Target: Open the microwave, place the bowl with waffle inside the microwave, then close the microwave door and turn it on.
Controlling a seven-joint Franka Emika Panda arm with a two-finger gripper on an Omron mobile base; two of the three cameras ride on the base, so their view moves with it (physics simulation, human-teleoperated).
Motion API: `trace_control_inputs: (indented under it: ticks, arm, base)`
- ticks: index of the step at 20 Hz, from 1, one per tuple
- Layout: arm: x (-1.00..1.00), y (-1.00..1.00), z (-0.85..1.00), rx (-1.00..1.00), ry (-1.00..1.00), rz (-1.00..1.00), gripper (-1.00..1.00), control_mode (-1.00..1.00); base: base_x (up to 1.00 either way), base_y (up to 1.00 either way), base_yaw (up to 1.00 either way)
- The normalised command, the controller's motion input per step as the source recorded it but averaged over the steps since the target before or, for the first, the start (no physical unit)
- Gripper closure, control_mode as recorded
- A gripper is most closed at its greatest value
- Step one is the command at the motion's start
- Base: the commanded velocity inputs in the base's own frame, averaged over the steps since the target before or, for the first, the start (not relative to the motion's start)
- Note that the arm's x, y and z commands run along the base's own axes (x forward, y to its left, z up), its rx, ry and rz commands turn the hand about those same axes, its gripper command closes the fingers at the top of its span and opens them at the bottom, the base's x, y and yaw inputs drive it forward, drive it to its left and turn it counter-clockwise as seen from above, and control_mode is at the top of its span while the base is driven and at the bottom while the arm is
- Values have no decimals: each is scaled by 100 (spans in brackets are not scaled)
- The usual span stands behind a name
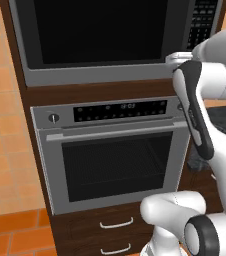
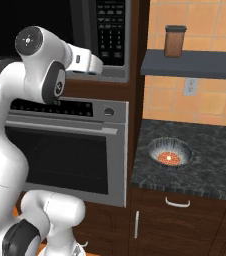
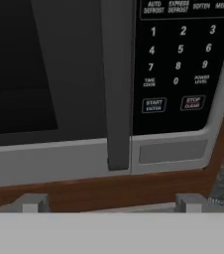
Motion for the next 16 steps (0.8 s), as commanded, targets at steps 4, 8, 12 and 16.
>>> trace_control_inputs:
  ticks: [4,8,12,16]
  arm:
    - [41,-10,0,0,-6,0,-100,-100]
    - [48,-40,0,0,0,-1,-100,-100]
    - [39,-25,0,0,0,0,-100,-100]
    - [22,0,0,0,-4,3,-100,-100]
  base:
    - [0,0,0]
    - [0,0,0]
    - [0,0,0]
    - [0,0,0]
